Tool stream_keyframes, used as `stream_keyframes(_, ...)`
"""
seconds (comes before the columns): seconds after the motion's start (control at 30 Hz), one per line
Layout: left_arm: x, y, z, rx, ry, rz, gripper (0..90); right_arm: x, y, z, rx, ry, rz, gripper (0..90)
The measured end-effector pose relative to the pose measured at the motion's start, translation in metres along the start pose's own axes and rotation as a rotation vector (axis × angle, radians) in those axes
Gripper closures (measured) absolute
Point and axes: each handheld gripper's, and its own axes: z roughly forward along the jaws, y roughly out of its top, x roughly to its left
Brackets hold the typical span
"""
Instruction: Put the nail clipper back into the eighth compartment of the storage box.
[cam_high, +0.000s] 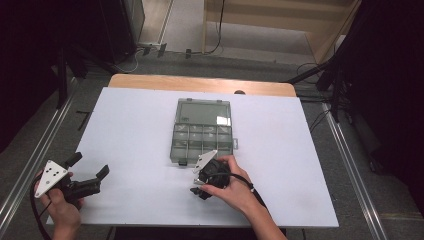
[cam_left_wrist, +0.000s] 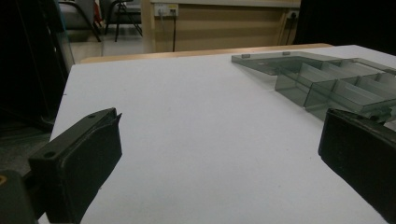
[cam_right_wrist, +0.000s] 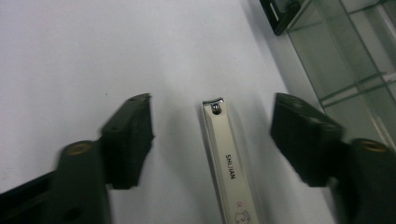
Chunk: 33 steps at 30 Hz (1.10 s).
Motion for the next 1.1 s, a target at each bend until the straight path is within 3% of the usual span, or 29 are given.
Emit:
stream_keyframes(0.1, 0.000, 0.000, 0.000, 0.000, 0.000, 0.000, 0.0, -0.001, 0.000, 0.003, 0.018, 0.011, 0.004, 42.5)
stream_keyframes(0.3, 0.000, 0.000, 0.000, 0.001, 0.000, 0.002, 0.0, -0.003, 0.000, 0.002, 0.004, -0.020, 0.015, 61.0)
stream_keyframes(0.53, -0.001, 0.000, 0.000, 0.002, 0.000, 0.004, 0.0, 0.003, -0.001, 0.002, 0.004, -0.021, -0.029, 74.3)
stream_keyframes(0.73, -0.001, 0.000, 0.000, 0.002, -0.002, 0.005, 0.0, -0.001, -0.004, 0.003, -0.018, 0.017, -0.020, 79.2)
stream_keyframes(1.1, -0.001, 0.000, 0.000, 0.002, -0.005, 0.008, 0.0, 0.003, -0.011, 0.002, -0.087, -0.006, 0.001, 79.7)
